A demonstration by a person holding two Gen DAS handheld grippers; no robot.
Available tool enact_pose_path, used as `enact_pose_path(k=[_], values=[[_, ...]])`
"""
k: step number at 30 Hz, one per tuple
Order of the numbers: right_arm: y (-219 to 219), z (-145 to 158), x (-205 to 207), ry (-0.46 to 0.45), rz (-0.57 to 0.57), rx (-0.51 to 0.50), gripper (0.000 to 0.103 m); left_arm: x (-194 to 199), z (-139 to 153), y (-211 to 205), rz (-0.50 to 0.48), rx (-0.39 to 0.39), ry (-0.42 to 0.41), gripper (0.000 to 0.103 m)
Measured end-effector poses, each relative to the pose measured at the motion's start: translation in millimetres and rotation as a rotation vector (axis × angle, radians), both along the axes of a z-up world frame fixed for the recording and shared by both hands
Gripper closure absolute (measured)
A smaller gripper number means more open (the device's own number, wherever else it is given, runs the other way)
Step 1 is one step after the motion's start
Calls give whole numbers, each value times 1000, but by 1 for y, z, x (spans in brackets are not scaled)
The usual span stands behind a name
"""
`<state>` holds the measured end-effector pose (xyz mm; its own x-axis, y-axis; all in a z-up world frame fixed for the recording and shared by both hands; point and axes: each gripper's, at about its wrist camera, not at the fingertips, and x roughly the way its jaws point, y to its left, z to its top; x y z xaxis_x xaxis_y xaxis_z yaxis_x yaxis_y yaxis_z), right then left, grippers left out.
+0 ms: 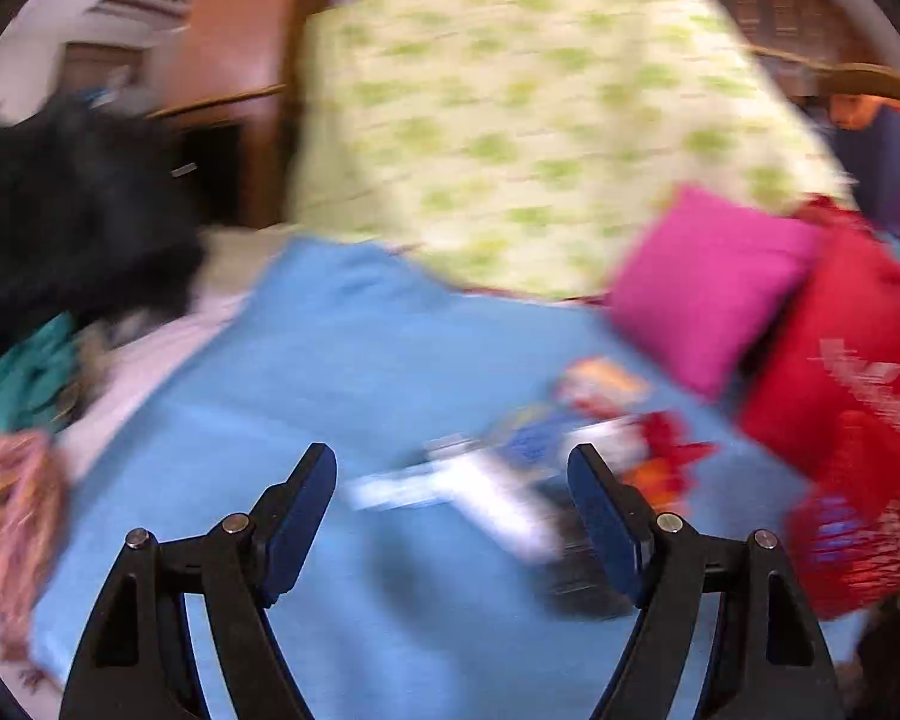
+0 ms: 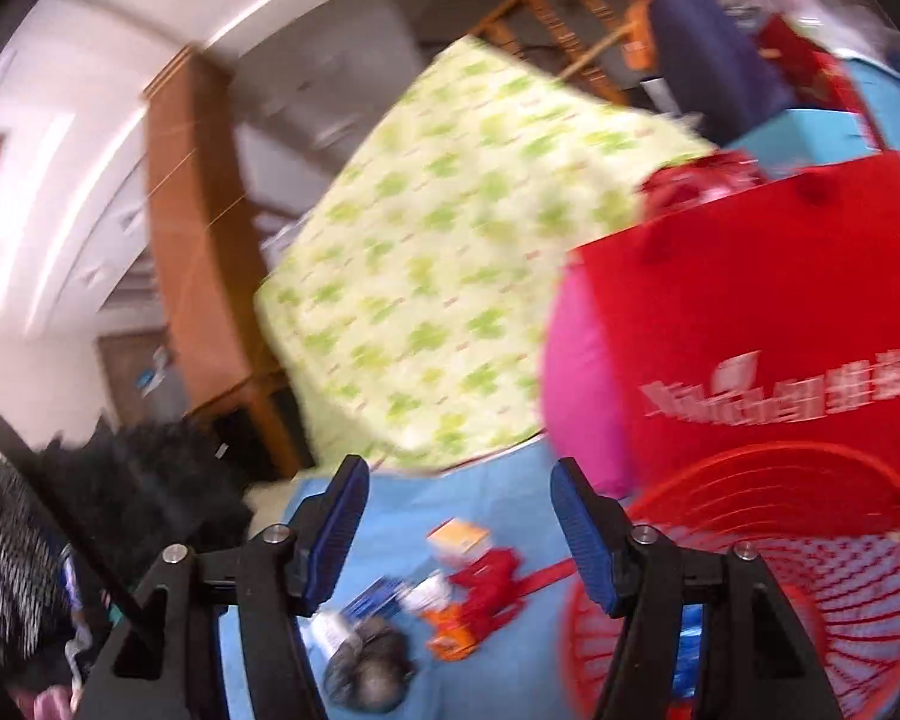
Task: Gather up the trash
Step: 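Grasp the black plastic bag bundle with the right gripper while the left gripper moves toward the white tissue, then grasp the crumpled white tissue with the left gripper and lift it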
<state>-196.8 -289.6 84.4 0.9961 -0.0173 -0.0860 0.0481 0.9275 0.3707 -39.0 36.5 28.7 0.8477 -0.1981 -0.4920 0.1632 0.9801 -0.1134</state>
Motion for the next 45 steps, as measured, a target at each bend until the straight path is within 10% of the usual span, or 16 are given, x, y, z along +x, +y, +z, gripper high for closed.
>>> enact_pose_path(k=[18,34,41,45], values=[[83,-141,194,701,309,102,35,90,-64,28,22,65,268,23],[88,-159,204,793,393,161,64,135,-85,-13,-256,155,265,25],[67,-156,190,792,374,187,65,150,-97,-20,-330,112,340,50],[60,-158,188,801,366,217,65,149,-103,-27,-348,129,392,84]])
